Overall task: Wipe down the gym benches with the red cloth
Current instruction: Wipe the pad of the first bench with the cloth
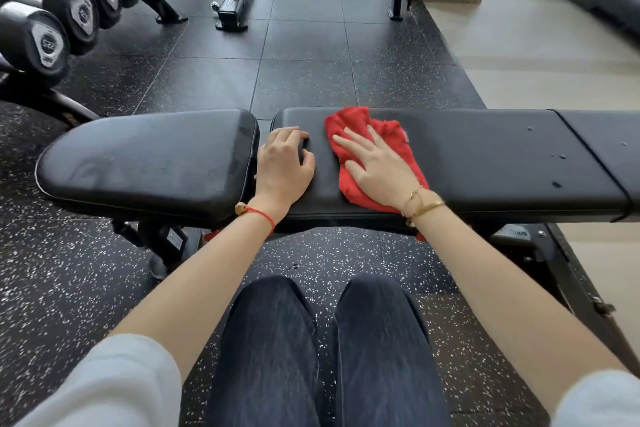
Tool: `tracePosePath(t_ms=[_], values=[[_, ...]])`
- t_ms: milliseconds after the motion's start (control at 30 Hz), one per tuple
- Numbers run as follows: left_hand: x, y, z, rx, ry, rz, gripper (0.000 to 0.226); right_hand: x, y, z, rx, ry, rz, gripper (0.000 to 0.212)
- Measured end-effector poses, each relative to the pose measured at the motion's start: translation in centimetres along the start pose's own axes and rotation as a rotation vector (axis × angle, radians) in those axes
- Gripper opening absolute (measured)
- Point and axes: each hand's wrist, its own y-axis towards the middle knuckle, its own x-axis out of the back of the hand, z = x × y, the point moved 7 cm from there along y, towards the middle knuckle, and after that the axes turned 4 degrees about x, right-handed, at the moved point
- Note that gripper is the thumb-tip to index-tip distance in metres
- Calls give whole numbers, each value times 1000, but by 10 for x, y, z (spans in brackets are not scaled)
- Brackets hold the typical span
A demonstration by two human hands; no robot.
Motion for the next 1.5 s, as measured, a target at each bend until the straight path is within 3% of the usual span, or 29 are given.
tracePosePath(t_ms=[167,333,433,767,1067,1333,1500], values=[[1,-4,-3,-46,39,11,29,16,-48,-22,-22,19,-25,49],[3,-6,-11,-95,10,27,24,34,-48,-84,-334,-33,-54,49],[-2,-8,-21,-100,-22,68,24,28,-29,-82,-456,-60,-49,51],[-39,-14,-82,-190,18,176,31,15,-17,-44,-250,26,-53,49],[-57,-20,-88,-144,87,117,40,22,-9,-61,-210,88,-20,49],[-59,-20,-91,-155,206,46,34,32,6,-80,-211,55,-22,50],[-60,-22,-92,-148,194,30,27,30,-34,-77,-141,34,-44,51]])
